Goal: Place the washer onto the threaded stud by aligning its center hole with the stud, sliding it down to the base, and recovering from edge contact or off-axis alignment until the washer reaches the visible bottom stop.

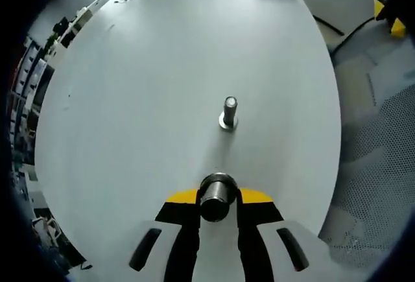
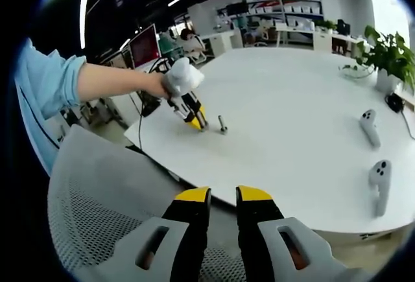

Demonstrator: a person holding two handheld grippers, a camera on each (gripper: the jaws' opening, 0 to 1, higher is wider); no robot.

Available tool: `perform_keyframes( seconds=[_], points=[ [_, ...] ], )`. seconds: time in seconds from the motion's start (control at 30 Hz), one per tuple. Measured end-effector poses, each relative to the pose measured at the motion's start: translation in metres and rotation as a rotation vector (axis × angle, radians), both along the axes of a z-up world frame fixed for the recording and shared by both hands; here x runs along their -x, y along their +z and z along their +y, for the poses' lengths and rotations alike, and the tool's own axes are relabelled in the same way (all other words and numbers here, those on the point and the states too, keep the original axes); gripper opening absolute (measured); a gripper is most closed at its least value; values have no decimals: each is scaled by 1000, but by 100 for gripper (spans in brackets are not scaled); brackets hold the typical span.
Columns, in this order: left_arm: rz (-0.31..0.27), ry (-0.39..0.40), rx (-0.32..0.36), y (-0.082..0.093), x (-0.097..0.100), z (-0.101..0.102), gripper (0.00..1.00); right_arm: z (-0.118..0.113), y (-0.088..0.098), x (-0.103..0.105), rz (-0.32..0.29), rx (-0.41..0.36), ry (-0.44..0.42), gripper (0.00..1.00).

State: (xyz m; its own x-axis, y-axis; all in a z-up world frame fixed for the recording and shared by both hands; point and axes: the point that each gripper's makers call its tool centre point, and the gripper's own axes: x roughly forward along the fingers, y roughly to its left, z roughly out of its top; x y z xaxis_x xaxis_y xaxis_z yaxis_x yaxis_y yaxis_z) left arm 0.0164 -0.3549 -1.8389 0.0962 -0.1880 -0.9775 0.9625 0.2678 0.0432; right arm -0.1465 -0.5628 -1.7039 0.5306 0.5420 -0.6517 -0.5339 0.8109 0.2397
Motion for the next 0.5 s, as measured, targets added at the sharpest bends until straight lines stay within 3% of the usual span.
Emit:
perform_keyframes(
  seconds=[0.5],
  points=[
    [2,-42,-2,1,18,-12,19,0,1,-1,-6,-4,-3,18]
  ],
)
